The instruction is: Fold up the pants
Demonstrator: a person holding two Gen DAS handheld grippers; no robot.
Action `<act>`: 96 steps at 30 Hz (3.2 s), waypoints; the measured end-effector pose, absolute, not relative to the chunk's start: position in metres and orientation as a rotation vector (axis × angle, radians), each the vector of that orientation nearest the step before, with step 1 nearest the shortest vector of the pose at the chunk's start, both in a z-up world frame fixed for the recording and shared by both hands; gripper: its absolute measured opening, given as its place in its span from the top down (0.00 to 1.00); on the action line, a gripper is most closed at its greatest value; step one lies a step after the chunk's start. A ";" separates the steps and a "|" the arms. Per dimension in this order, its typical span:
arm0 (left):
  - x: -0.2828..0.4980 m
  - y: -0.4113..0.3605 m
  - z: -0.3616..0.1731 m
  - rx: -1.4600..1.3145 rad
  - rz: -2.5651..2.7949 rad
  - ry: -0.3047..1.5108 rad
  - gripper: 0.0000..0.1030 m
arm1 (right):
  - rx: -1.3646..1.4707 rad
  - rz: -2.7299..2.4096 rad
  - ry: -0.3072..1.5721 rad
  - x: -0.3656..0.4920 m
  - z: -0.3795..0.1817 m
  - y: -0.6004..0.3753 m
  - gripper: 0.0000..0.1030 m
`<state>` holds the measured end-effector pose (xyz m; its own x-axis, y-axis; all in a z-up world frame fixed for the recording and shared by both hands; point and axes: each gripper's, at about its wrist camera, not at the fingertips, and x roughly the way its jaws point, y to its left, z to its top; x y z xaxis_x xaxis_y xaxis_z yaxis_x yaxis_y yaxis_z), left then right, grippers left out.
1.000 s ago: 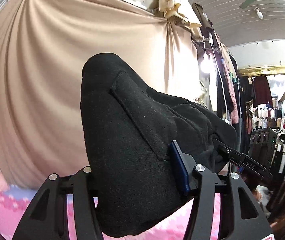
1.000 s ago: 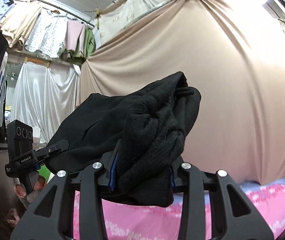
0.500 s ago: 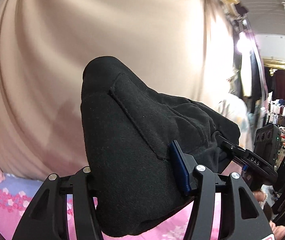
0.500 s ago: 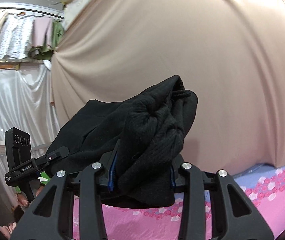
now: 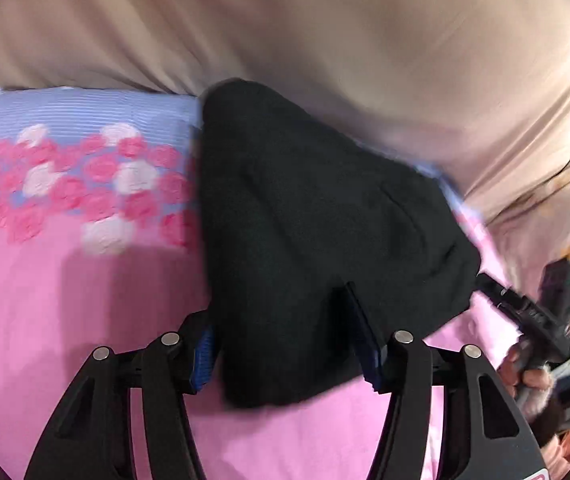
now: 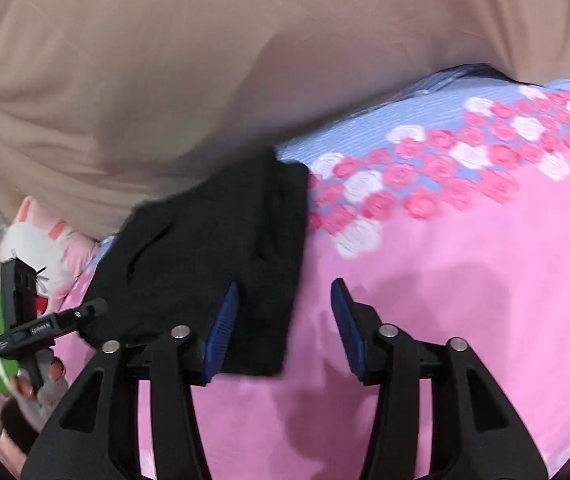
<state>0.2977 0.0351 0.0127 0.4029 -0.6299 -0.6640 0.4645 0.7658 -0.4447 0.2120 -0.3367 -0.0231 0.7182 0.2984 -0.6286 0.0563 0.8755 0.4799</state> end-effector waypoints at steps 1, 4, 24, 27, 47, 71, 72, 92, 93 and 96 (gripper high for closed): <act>0.291 0.043 0.021 -0.198 -0.677 0.891 0.46 | 0.502 0.132 0.757 0.209 -0.018 -0.341 0.51; 0.286 0.040 0.042 -0.156 -0.629 0.849 0.38 | 0.547 0.170 0.749 0.222 -0.006 -0.340 0.53; 0.249 -0.004 0.042 0.106 -0.341 0.793 0.21 | 0.338 -0.023 0.822 0.239 -0.021 -0.279 0.63; 0.221 -0.006 0.040 0.126 -0.342 0.760 0.19 | 0.301 -0.022 0.743 0.206 0.000 -0.266 0.61; 0.162 0.013 0.015 -0.017 -0.321 0.653 0.15 | 0.124 -0.102 0.678 0.115 -0.006 -0.215 0.05; 0.150 -0.001 0.016 0.117 -0.286 0.636 0.13 | 0.123 -0.111 0.766 0.113 -0.015 -0.205 0.05; 0.150 0.000 0.015 0.114 -0.286 0.638 0.13 | 0.121 -0.109 0.765 0.113 -0.016 -0.205 0.05; 0.153 0.001 0.014 0.113 -0.270 0.649 0.11 | 0.114 -0.112 0.771 0.113 -0.016 -0.202 0.05; 0.152 0.000 0.014 0.115 -0.267 0.646 0.11 | 0.113 -0.112 0.771 0.114 -0.016 -0.202 0.05; 0.150 -0.001 0.015 0.124 -0.253 0.636 0.11 | 0.113 -0.112 0.771 0.113 -0.016 -0.202 0.05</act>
<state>0.1495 -0.0008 0.0151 0.7749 -0.1949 -0.6013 0.2710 0.9619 0.0373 0.1135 -0.2020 -0.0159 0.7117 -0.0589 -0.7000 0.1418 0.9880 0.0611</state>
